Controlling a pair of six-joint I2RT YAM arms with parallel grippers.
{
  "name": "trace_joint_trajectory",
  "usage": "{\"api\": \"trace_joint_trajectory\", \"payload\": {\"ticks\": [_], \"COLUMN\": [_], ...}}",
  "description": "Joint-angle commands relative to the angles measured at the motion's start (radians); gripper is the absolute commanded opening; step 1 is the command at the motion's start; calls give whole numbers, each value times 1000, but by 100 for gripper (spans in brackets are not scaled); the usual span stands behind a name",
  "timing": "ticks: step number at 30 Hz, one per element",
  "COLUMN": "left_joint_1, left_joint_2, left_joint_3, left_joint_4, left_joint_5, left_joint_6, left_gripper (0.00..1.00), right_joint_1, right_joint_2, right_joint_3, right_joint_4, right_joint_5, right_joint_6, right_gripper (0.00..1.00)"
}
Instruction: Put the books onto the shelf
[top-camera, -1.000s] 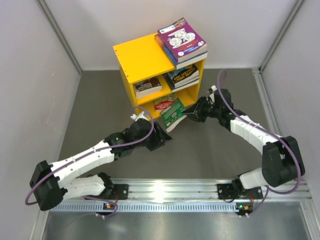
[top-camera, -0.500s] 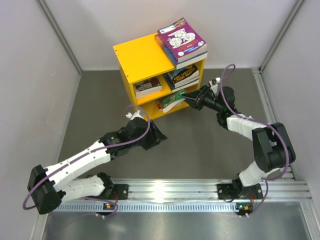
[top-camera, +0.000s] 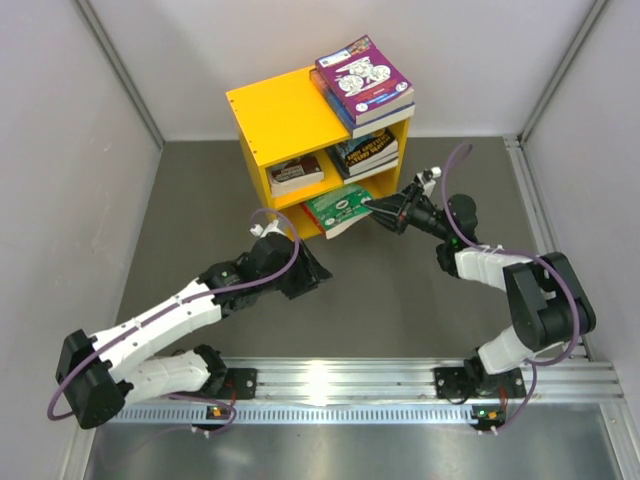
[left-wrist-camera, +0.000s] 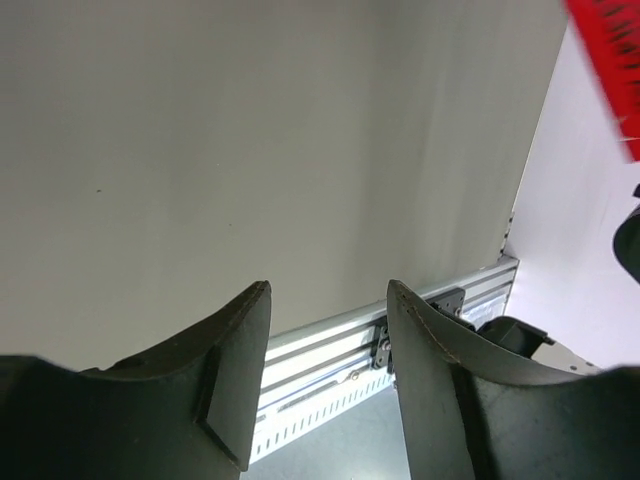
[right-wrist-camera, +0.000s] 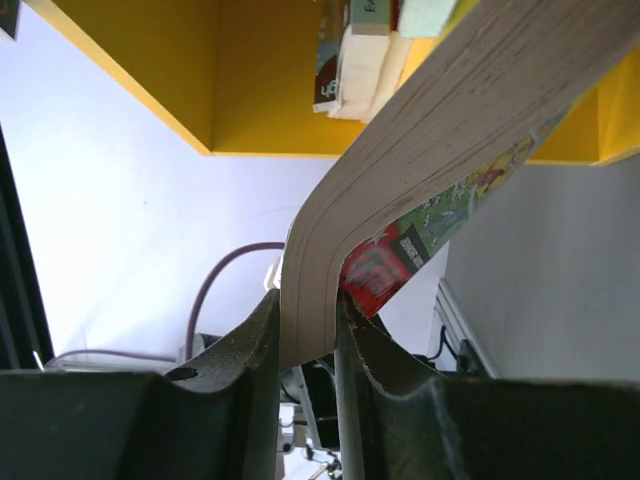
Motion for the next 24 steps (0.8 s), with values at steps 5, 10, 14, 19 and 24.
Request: {"api": "trace_joint_trajectory", "payload": {"ticks": [5, 10, 14, 19, 24], "left_joint_1": [4, 4, 5, 5, 4], "left_joint_2": [1, -67, -117, -171, -208], "left_joint_3": [22, -41, -66, -70, -76], "left_joint_4": [-24, -27, -56, -99, -134], "left_joint_5": [40, 40, 21, -12, -41], "left_joint_6": [-14, -64, -97, -109, -121], "left_gripper": [54, 52, 52, 52, 52], "right_joint_1": [-3, -1, -4, -7, -1], "right_joint_2": [188, 379, 471, 480, 493], "right_joint_3": [4, 99, 173, 254, 344], "right_joint_4": [353, 397, 299, 46, -187], "right_joint_5": [51, 73, 79, 137, 240], "right_joint_6": [-85, -97, -161, -294, -375], "right_gripper": [0, 0, 0, 0, 0]}}
